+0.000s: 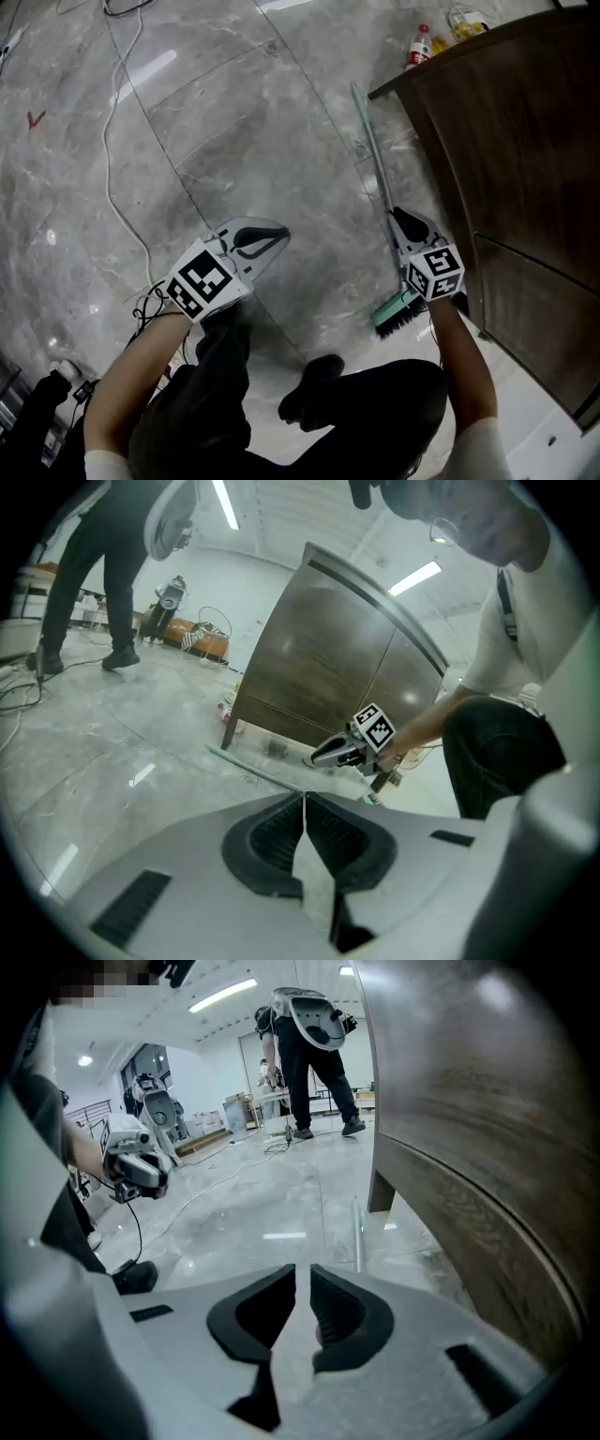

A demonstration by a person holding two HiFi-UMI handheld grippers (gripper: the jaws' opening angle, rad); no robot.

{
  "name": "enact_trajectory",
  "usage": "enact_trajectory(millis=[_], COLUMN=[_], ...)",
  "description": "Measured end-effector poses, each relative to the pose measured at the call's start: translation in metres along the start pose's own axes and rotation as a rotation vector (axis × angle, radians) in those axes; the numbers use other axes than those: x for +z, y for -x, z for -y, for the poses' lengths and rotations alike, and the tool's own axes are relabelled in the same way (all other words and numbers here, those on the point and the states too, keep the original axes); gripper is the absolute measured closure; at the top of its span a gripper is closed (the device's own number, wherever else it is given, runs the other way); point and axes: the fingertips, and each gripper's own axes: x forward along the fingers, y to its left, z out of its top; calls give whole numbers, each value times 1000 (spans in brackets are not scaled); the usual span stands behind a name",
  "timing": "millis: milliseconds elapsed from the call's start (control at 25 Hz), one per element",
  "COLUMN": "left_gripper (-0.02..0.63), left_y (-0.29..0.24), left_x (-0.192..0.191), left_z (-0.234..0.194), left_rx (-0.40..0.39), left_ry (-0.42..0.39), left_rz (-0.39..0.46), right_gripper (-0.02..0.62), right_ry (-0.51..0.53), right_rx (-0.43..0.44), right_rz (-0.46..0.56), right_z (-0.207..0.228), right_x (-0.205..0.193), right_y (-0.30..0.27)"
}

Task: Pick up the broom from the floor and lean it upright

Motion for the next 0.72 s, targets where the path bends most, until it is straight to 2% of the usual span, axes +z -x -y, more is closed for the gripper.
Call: enact_trajectory(millis=[120, 280, 480, 720], left_gripper=[595, 595, 595, 595], left_y=[-8, -3, 6, 12], left_x=[-5, -14, -19, -29], left_z=[7, 22, 23, 31], left_rx=[-6, -21, 9, 16], left_ry=[21, -4, 5, -3], left_rz=[9, -14, 1, -19], right_gripper=[537, 512, 489, 460], right_ry=[-4, -49, -25, -28], right_rx=[-14, -38, -78, -128], right_rz=[-18, -33, -87, -157], right_z=[16, 31, 56, 77], right_x=[-23, -51, -82, -115], right_y=[-17, -37, -59, -81])
